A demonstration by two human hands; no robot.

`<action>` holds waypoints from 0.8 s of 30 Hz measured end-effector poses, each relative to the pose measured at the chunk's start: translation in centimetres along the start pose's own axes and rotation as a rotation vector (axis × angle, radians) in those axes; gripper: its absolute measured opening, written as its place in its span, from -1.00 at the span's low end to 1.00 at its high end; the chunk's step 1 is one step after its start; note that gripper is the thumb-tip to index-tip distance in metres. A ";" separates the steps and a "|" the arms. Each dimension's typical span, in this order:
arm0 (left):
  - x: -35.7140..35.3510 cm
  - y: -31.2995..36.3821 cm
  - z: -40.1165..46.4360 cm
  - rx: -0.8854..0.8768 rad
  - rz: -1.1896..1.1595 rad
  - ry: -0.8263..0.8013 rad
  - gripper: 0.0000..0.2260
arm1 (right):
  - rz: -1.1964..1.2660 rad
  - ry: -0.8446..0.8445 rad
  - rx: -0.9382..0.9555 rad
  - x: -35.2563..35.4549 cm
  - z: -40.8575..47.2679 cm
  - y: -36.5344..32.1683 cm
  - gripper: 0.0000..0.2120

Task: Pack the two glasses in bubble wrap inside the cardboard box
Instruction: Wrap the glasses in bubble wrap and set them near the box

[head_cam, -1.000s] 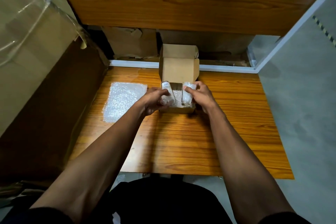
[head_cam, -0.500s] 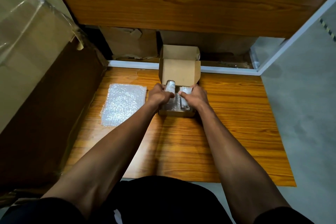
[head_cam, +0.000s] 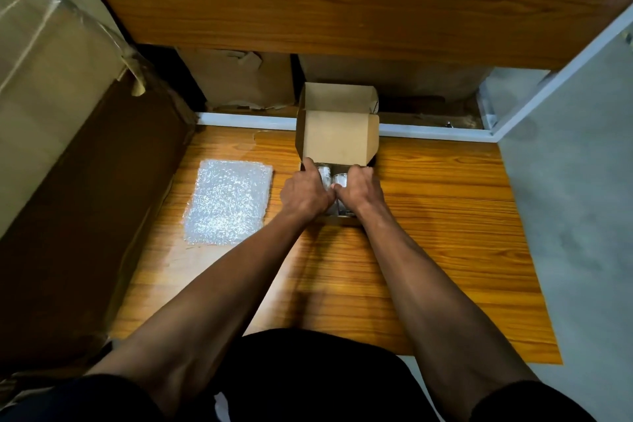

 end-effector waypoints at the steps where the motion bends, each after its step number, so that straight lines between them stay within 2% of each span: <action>1: -0.1 0.2 0.0 -0.014 0.019 -0.001 -0.35 | -0.019 -0.003 0.009 -0.1 0.0 -0.1 -0.64; 5: -0.6 0.8 0.1 -0.088 0.094 -0.019 -0.41 | -0.087 -0.014 0.061 -0.4 -0.2 -0.5 -0.65; 12: -1.8 1.1 -0.2 -0.192 0.211 -0.068 -0.40 | -0.166 0.067 0.163 0.1 -0.7 -1.0 -0.65; 16: -1.6 1.0 0.0 -0.270 0.245 -0.023 -0.47 | -0.138 0.167 0.299 1.3 -1.5 -0.7 -0.55; 19: -1.6 1.2 0.2 -0.341 0.261 -0.021 -0.50 | -0.183 0.170 0.411 0.8 -2.4 -0.4 -0.50; 24: -1.7 1.1 0.0 -0.377 0.253 -0.013 -0.55 | -0.179 0.152 0.388 0.9 -3.1 0.5 -0.46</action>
Point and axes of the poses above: each hand's wrist, its own z-axis towards the middle knuckle, its own x-axis out of the back of the hand, y = z × x, the point moved 10 cm from there along z, towards the middle knuckle, and after that the axes turned 13 degrees about y, right-handed, at the moved point
